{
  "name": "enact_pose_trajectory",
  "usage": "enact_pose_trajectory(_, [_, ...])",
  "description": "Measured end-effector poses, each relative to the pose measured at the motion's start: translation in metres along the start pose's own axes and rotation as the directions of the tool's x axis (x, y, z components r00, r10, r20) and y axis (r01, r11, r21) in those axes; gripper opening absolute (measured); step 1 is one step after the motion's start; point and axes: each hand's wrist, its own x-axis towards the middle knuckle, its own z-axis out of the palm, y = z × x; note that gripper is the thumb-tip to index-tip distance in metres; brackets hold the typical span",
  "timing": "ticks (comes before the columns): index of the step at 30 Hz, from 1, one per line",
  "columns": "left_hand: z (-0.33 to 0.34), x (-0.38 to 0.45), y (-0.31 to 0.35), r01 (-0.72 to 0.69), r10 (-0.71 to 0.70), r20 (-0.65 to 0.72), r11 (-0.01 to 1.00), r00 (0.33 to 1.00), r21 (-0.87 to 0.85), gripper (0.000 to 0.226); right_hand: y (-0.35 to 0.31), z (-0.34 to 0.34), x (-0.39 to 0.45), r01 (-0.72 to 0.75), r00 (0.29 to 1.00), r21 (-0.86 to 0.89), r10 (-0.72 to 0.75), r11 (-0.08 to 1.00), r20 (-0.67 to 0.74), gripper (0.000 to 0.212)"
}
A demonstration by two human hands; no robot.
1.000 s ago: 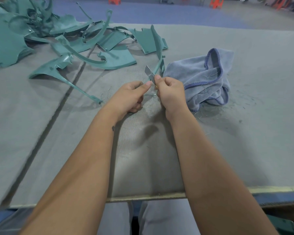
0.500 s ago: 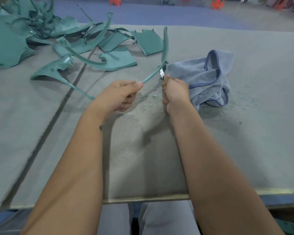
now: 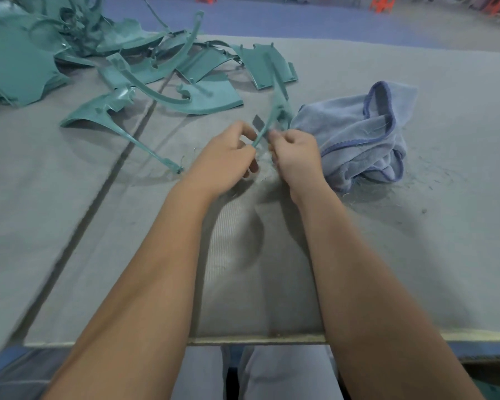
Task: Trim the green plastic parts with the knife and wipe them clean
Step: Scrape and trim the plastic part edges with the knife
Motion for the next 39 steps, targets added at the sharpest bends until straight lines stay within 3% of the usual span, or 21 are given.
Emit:
enact_pose_trajectory(3, [0.005, 0.010, 0.001, 0.121, -0.137, -0.089, 0.979, 0.987, -0.161, 0.032, 0.001, 0.001, 0.000, 0.080, 0.997, -0.112, -0.077, 0.990, 0.030, 0.032])
enact_pose_trajectory(7, [-0.001, 0.016, 0.000, 0.342, -0.375, 0.003, 0.841, 0.927, -0.420, 0.026, 0.004, -0.003, 0.003, 0.130, 0.989, -0.291, -0.145, 0.948, -0.033, 0.048])
enact_pose_trajectory(10, [-0.005, 0.015, -0.002, 0.270, -0.322, -0.056, 0.864, 0.945, -0.425, 0.047, 0.003, -0.008, 0.003, 0.109, 0.977, -0.340, -0.164, 0.934, -0.135, 0.050])
enact_pose_trajectory(12, [-0.005, 0.012, -0.001, 0.156, -0.245, -0.224, 0.922, 0.943, -0.354, 0.043, 0.001, -0.010, 0.005, 0.102, 0.970, -0.212, -0.144, 0.972, -0.194, 0.047])
enact_pose_trajectory(15, [-0.002, 0.009, -0.003, 0.044, -0.064, -0.457, 0.998, 0.887, -0.053, 0.032, -0.005, -0.010, 0.005, 0.079, 0.979, 0.145, -0.050, 0.986, -0.197, 0.040])
enact_pose_trajectory(17, [-0.001, 0.008, -0.007, 0.067, 0.013, -0.420, 0.982, 0.908, 0.176, 0.031, -0.007, -0.009, 0.003, 0.063, 0.995, 0.302, -0.035, 0.951, -0.095, 0.034])
enact_pose_trajectory(21, [0.001, 0.011, -0.014, 0.054, 0.042, -0.201, 0.892, 0.979, 0.448, 0.032, -0.003, -0.003, 0.000, 0.041, 0.996, 0.223, -0.057, 0.974, 0.068, 0.029])
enact_pose_trajectory(25, [0.006, 0.009, -0.011, -0.079, 0.109, -0.039, 0.885, 0.993, 0.458, 0.029, 0.001, -0.004, 0.000, 0.029, 0.995, 0.158, -0.044, 0.987, 0.095, 0.030])
enact_pose_trajectory(29, [0.005, 0.007, -0.007, -0.129, 0.175, -0.033, 0.828, 0.984, 0.546, 0.024, 0.002, -0.004, 0.000, 0.009, 0.998, 0.125, -0.016, 0.992, 0.058, 0.033])
enact_pose_trajectory(35, [0.011, 0.008, -0.005, -0.176, 0.250, 0.014, 0.641, 0.968, 0.747, 0.021, 0.000, -0.001, -0.002, 0.013, 0.998, 0.092, -0.019, 0.996, 0.063, 0.031])
enact_pose_trajectory(36, [0.010, 0.008, -0.005, -0.167, 0.242, 0.004, 0.660, 0.970, 0.732, 0.024, 0.000, -0.001, -0.002, 0.028, 0.997, 0.086, -0.034, 0.996, 0.068, 0.030])
enact_pose_trajectory(39, [0.008, 0.007, -0.002, -0.055, 0.102, -0.075, 0.879, 0.992, 0.474, 0.028, 0.000, -0.001, -0.002, 0.038, 0.993, 0.120, -0.050, 0.992, 0.105, 0.030])
